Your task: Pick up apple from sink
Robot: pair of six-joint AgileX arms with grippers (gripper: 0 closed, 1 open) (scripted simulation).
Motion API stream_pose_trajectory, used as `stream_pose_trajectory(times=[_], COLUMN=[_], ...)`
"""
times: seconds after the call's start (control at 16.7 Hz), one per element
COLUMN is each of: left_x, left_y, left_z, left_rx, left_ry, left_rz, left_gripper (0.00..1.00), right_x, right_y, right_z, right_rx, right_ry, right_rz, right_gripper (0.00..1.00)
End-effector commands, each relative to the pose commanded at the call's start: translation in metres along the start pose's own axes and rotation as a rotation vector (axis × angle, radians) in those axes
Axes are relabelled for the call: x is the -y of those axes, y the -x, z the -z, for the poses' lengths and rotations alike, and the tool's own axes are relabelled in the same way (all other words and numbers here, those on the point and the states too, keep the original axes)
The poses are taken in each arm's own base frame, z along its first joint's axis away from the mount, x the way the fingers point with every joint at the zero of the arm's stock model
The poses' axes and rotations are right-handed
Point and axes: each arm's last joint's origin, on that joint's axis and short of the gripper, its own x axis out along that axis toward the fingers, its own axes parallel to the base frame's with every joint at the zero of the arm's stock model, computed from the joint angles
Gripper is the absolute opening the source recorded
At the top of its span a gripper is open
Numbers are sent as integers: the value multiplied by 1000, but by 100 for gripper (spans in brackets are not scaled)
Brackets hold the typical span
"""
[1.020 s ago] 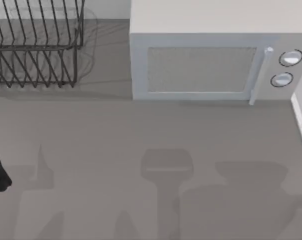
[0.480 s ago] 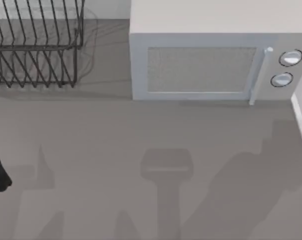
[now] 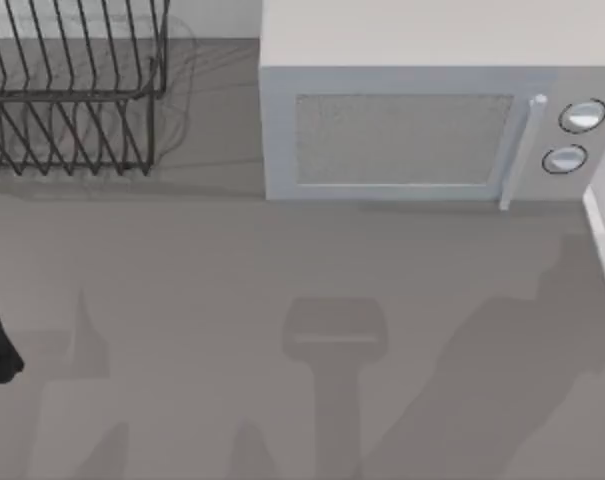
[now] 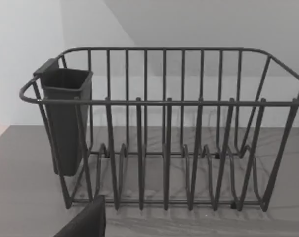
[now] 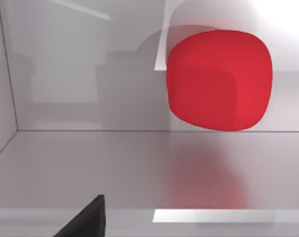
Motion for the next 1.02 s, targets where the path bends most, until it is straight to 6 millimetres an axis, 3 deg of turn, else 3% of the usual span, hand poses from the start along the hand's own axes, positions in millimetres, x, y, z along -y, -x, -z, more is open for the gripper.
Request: stream_pose_trajectory(times=[0.12, 0.36, 0.6, 0.72, 0.96, 1.02], left_x=[0, 0, 0, 0, 0, 0], left_y=[0, 0, 0, 0, 0, 0], left_z=[0, 0, 0, 0, 0, 0], left_rx=[0, 0, 0, 0, 0, 0], left_ry=[0, 0, 0, 0, 0, 0], left_rz=[0, 0, 0, 0, 0, 0], left_gripper=[100, 100, 100, 100, 100, 100], right_x=[1, 4, 3, 2, 2, 2], right_y=[-19, -81, -135, -146, -147, -147], right_z=[-3, -10, -3, 1, 1, 1], right_rx=[-8, 17, 13, 3, 2, 2], right_ry=[-1, -2, -3, -4, -4, -4], right_rz=[-2, 6, 4, 1, 0, 0], right_gripper=[100, 100, 100, 100, 100, 92])
